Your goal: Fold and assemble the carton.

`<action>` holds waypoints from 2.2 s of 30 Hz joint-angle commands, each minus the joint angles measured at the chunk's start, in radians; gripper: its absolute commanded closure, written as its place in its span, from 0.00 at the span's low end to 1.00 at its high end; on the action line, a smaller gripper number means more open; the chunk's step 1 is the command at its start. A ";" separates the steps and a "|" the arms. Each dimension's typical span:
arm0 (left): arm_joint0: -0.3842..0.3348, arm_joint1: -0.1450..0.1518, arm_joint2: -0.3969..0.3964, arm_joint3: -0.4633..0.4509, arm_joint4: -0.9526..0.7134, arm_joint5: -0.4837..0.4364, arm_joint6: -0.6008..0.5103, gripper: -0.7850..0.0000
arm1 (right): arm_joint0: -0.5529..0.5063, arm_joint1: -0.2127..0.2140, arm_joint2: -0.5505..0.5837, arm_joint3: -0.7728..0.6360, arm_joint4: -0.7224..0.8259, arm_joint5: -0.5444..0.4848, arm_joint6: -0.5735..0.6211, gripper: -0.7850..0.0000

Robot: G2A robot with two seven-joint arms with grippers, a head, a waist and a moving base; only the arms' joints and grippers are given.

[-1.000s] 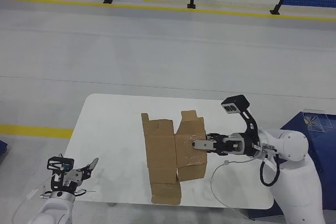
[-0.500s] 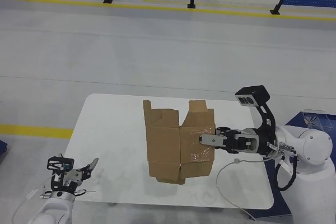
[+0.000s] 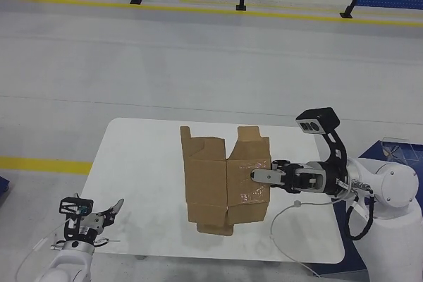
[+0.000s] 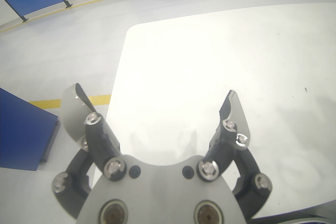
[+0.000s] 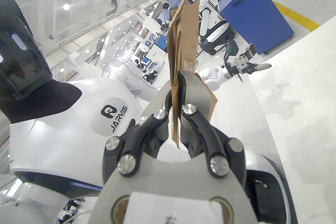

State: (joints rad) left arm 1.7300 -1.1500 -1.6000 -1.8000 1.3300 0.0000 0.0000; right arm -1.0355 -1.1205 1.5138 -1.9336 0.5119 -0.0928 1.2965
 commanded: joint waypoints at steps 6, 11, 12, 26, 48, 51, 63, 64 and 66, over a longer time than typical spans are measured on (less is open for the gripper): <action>0.000 0.000 0.000 0.000 0.000 0.000 0.000 0.00 | -0.006 -0.010 -0.004 0.153 0.617 0.152 0.147 1.00; 0.000 0.000 0.000 0.000 0.000 0.000 0.000 0.00 | 0.028 -0.023 -0.115 0.295 1.023 0.400 0.216 1.00; 0.000 0.000 0.000 0.000 0.000 0.000 0.000 0.00 | 0.029 -0.026 -0.163 0.306 1.114 0.428 0.188 1.00; 0.000 0.000 0.000 0.000 0.000 0.000 0.000 0.00 | 0.027 -0.124 -0.635 0.540 2.269 1.078 -0.462 1.00; 0.000 0.000 0.000 0.000 0.000 0.000 0.000 0.00 | 0.106 -0.125 -0.183 0.563 1.053 0.506 0.027 1.00; 0.000 0.000 0.000 0.000 0.000 0.000 0.000 0.00 | 0.099 -0.100 -0.072 0.562 0.762 0.216 0.103 1.00; 0.000 0.000 0.000 0.000 0.000 0.000 0.000 0.00 | -0.099 -0.066 0.044 0.256 -0.001 -0.556 -0.125 1.00; 0.000 0.000 0.000 0.000 0.000 0.000 0.000 0.00 | -0.099 -0.066 0.044 0.256 -0.001 -0.556 -0.125 1.00; 0.000 0.000 0.000 0.000 0.000 0.000 0.000 0.00 | -0.099 -0.066 0.044 0.256 -0.001 -0.556 -0.125 1.00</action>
State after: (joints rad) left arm 1.7300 -1.1500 -1.6000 -1.8000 1.3300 0.0000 0.0000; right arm -1.1358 -1.1865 1.5573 -1.6800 0.5081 -0.6521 1.1678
